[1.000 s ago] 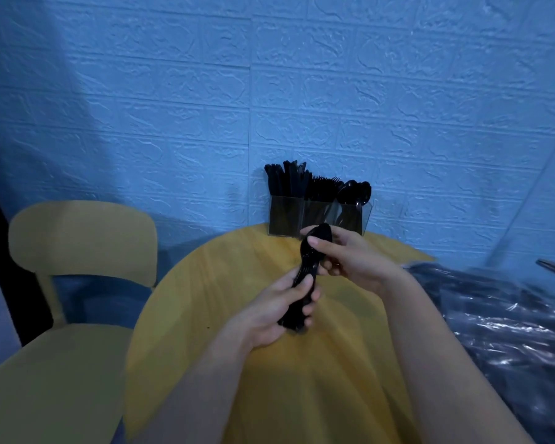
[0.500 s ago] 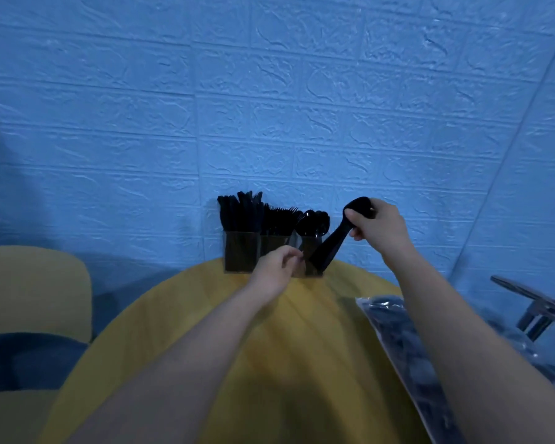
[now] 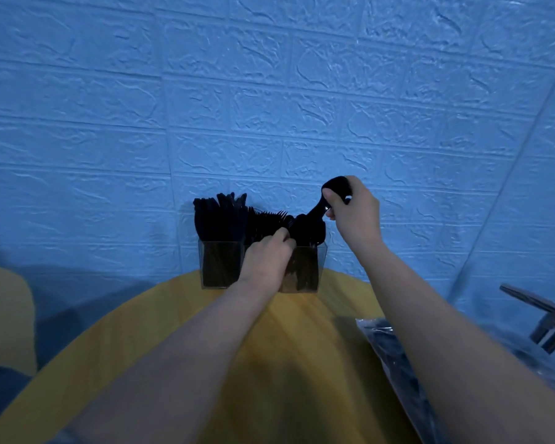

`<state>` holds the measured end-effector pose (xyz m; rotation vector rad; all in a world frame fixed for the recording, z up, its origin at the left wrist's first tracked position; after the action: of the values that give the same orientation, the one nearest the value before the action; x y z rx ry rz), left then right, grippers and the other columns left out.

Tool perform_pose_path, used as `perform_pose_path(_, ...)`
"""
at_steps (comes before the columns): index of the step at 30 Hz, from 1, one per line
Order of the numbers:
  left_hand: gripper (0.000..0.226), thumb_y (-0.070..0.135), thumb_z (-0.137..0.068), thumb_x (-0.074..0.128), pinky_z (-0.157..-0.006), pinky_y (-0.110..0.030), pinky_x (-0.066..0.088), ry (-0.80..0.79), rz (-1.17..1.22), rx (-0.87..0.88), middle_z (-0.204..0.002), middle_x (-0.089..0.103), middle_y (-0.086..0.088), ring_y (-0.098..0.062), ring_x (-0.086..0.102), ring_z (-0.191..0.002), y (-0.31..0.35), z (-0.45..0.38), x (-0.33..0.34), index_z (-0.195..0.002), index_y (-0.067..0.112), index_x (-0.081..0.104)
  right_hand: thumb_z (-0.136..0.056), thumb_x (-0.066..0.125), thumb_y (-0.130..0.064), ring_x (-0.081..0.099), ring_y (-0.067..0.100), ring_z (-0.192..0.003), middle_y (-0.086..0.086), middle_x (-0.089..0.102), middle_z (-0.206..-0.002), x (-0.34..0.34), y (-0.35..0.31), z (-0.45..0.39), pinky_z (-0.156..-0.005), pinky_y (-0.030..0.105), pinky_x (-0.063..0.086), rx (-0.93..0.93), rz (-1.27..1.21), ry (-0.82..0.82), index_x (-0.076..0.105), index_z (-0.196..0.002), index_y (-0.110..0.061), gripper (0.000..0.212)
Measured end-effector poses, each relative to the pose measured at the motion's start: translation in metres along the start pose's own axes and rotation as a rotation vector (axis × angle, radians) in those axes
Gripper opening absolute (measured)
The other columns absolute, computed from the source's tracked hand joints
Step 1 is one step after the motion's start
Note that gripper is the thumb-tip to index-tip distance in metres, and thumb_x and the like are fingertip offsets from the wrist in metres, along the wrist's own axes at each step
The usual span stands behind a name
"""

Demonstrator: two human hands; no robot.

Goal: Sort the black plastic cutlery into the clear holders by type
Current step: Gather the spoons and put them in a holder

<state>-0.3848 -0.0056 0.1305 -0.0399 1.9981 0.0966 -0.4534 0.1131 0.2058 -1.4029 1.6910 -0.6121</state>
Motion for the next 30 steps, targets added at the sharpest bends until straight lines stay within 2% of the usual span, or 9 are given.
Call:
perform_pose_path(3,0.041,0.004,-0.090,0.054,-0.084,-0.038,0.049,0.009,0.084,-0.023,-0.129,0.043,-0.003,-0.023,0.050,-0.112,-0.005,0.001,0.003,-0.130,0.013,0.051,-0.094,0.057,-0.022,0.055,0.017,-0.085,0.007,0.061,-0.102,0.018,0.005,0.006,-0.071,0.012,0.043,-0.095,0.243,-0.072,0.057,-0.106,-0.009,0.018)
perform_pose_path(5,0.040,0.005,-0.093,0.051,-0.083,-0.037,0.049,0.026,0.121,-0.023,-0.128,0.044,-0.002,-0.022,0.050,-0.113,-0.006,0.001,0.005,-0.132,0.014,0.050,-0.094,0.055,-0.033,0.043,0.025,-0.114,0.002,0.053,-0.128,0.034,0.009,0.014,-0.095,0.030,0.033,-0.254,0.647,-0.105,0.054,-0.122,-0.013,0.034)
perform_pose_path(7,0.040,0.005,-0.095,0.047,-0.082,-0.035,0.048,0.048,0.147,-0.026,-0.129,0.045,-0.002,-0.021,0.050,-0.113,-0.008,0.002,0.006,-0.133,0.015,0.048,-0.096,0.047,-0.039,0.028,0.025,-0.133,-0.007,0.034,-0.149,0.050,0.018,0.025,-0.102,0.038,0.017,-0.330,0.858,-0.185,0.039,-0.141,-0.021,0.049)
perform_pose_path(9,0.040,0.007,-0.097,0.044,-0.084,-0.035,0.048,0.061,0.175,-0.030,-0.131,0.045,-0.001,-0.020,0.049,-0.115,-0.010,0.003,0.008,-0.136,0.015,0.046,-0.100,0.040,-0.038,0.018,0.022,-0.141,-0.011,0.023,-0.155,0.056,0.021,0.033,-0.108,0.039,0.010,-0.356,0.871,-0.221,0.023,-0.149,-0.025,0.054)
perform_pose_path(12,0.042,0.008,-0.098,0.043,-0.091,-0.034,0.045,0.053,0.215,-0.019,-0.137,0.045,-0.001,-0.019,0.048,-0.120,-0.009,0.008,0.007,-0.140,0.016,0.041,-0.103,0.029,-0.037,0.011,0.019,-0.146,-0.013,0.021,-0.156,0.064,0.022,0.041,-0.114,0.040,0.005,-0.387,0.890,-0.305,0.014,-0.151,-0.029,0.051)
perform_pose_path(15,0.044,0.009,-0.099,0.041,-0.099,-0.032,0.041,0.011,0.286,-0.019,-0.143,0.042,-0.001,-0.019,0.046,-0.125,-0.009,0.015,0.004,-0.142,0.015,0.038,-0.102,0.025,-0.042,0.005,0.017,-0.147,-0.013,0.015,-0.158,0.071,0.033,0.042,-0.116,0.042,0.003,-0.278,0.913,-0.453,0.009,-0.152,-0.030,0.053)
perform_pose_path(18,0.041,0.010,-0.099,0.041,-0.099,-0.034,0.042,0.027,0.392,-0.093,-0.141,0.047,-0.004,-0.021,0.050,-0.121,-0.019,0.025,-0.003,-0.139,0.016,0.043,-0.102,0.028,-0.044,0.006,0.017,-0.147,-0.009,0.010,-0.159,0.065,0.021,0.042,-0.117,0.041,0.005,-0.283,0.910,-0.434,0.012,-0.152,-0.028,0.055)
perform_pose_path(25,0.041,0.020,-0.099,0.046,-0.101,-0.033,0.041,-0.018,0.337,-0.097,-0.139,0.050,-0.003,-0.019,0.045,-0.126,-0.015,0.064,-0.030,-0.140,0.019,0.042,-0.101,0.035,-0.040,0.023,0.019,-0.141,-0.003,0.024,-0.156,0.028,0.001,0.081,-0.113,0.034,0.013,-0.213,0.833,-0.434,0.029,-0.148,-0.023,0.050)
perform_pose_path(30,0.042,0.027,-0.099,0.047,-0.099,-0.037,0.043,-0.080,0.356,-0.111,-0.133,0.053,-0.004,-0.020,0.047,-0.122,0.001,0.095,-0.051,-0.140,0.021,0.041,-0.099,0.044,-0.033,0.044,0.024,-0.128,0.002,0.045,-0.142,-0.014,-0.010,0.116,-0.104,0.035,0.032,-0.168,0.796,-0.421,0.056,-0.129,-0.017,0.036)
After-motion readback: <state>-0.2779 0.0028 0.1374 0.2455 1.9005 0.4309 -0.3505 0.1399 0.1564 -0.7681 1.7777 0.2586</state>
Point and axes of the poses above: each hand's wrist, its own z-axis away from the middle knuckle, its own x-axis out of the palm, y = z × x, the point moved 10 cm from there along -z, towards the middle knuckle
